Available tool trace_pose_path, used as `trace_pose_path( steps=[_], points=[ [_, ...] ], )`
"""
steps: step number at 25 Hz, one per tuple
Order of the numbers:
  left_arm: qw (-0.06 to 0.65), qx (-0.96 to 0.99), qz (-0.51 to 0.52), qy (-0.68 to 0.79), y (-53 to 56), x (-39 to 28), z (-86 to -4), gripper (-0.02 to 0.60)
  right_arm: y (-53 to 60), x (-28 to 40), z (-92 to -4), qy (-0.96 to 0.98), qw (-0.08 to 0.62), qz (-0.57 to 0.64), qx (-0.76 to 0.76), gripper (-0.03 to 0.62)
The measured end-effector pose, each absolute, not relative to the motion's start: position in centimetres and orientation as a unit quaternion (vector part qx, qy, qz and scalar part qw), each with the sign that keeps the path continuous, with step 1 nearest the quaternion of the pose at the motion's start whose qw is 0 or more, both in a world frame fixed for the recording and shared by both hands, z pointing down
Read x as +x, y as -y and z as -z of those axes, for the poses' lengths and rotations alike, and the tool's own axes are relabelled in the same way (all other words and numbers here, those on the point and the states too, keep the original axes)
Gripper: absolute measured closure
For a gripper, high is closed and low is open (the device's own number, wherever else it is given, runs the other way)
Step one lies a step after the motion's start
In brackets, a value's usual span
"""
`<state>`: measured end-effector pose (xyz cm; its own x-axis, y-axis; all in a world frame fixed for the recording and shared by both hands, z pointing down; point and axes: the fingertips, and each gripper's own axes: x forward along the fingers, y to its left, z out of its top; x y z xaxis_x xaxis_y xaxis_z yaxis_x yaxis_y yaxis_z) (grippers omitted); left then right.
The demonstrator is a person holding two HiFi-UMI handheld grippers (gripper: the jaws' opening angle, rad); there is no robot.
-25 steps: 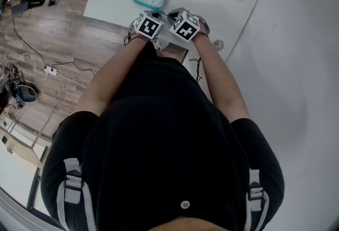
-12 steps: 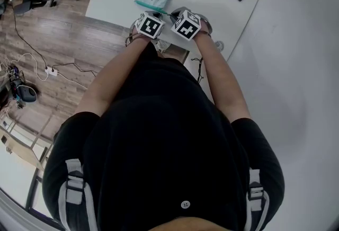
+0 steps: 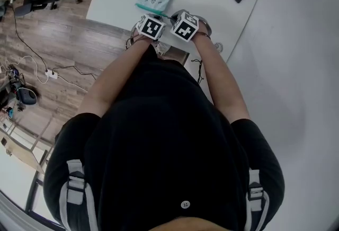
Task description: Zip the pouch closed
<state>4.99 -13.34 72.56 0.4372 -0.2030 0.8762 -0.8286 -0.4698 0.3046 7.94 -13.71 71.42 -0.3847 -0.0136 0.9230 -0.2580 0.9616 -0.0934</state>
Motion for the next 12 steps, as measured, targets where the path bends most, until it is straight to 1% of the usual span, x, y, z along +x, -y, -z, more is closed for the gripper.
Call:
trace_pose_path(
  steps=[7, 12],
  points=[
    [0.391, 0.748, -0.406, 0.351, 13.4, 3.5, -73.0, 0.574, 13.4, 8.5, -71.4, 0.822, 0.549, -0.120, 0.086, 0.583],
    [0.378, 0.751, -0.404, 0.361, 14.1, 2.8, -73.2, 0.574, 13.6, 8.6, -71.4, 0.821, 0.550, -0.121, 0.090, 0.583]
  ],
)
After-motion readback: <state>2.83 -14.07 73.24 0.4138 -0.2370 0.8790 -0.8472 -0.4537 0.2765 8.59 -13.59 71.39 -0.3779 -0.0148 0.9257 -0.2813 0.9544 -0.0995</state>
